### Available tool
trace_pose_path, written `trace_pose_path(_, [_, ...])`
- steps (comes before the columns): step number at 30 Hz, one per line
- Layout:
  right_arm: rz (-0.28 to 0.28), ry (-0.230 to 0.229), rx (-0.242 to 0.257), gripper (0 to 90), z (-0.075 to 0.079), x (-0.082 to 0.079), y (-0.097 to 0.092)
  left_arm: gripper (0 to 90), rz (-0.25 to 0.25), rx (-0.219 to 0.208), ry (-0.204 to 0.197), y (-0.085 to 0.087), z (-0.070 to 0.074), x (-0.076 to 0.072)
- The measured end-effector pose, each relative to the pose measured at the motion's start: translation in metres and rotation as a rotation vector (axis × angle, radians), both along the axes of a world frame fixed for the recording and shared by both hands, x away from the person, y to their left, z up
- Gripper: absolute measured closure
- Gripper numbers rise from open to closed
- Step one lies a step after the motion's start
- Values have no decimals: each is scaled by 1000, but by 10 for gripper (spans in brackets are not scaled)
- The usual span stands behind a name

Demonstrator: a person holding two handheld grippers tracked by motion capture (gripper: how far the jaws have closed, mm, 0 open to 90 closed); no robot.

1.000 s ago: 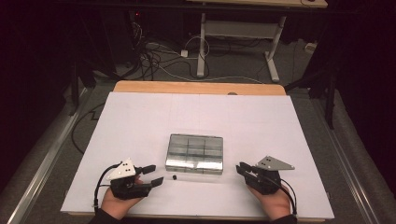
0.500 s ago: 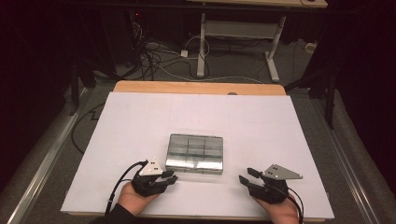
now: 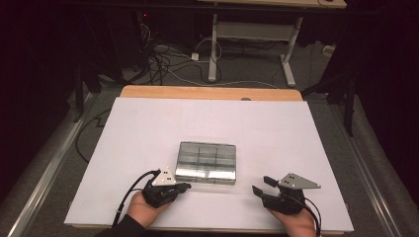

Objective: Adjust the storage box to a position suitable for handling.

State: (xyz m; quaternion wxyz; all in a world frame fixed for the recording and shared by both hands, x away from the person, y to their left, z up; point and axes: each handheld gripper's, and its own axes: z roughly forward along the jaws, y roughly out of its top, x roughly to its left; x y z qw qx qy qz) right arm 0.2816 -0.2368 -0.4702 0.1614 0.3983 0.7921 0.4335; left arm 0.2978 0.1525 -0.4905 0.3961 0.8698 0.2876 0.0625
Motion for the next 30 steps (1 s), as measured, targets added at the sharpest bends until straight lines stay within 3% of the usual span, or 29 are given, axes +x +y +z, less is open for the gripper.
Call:
trace_pose_path(4, [-1,0,-1,428,0,0,0,835,4,-28,-25,0,2,-2])
trace_pose_path(6, [-2,0,-3,428,0,0,0,771,6,-27,-30,-1,2,-2])
trace_pose_path(11, [9,5,-7,429,-2,0,1,705,17,-6,-29,-8,1,-2])
trace_pose_path(12, [12,4,-9,430,-2,-1,2,704,20,21,-31,-13,1,-2])
trace_pose_path(16, [13,9,-7,432,-3,-1,3,705,19,51,-29,-21,0,-3])
trace_pose_path(24, [13,11,-5,438,-3,-1,3,771,-9,51,-34,-32,1,-1])
trace_pose_path(30, [13,8,-5,441,-3,-1,2,839,-33,72,-67,-42,1,-2])
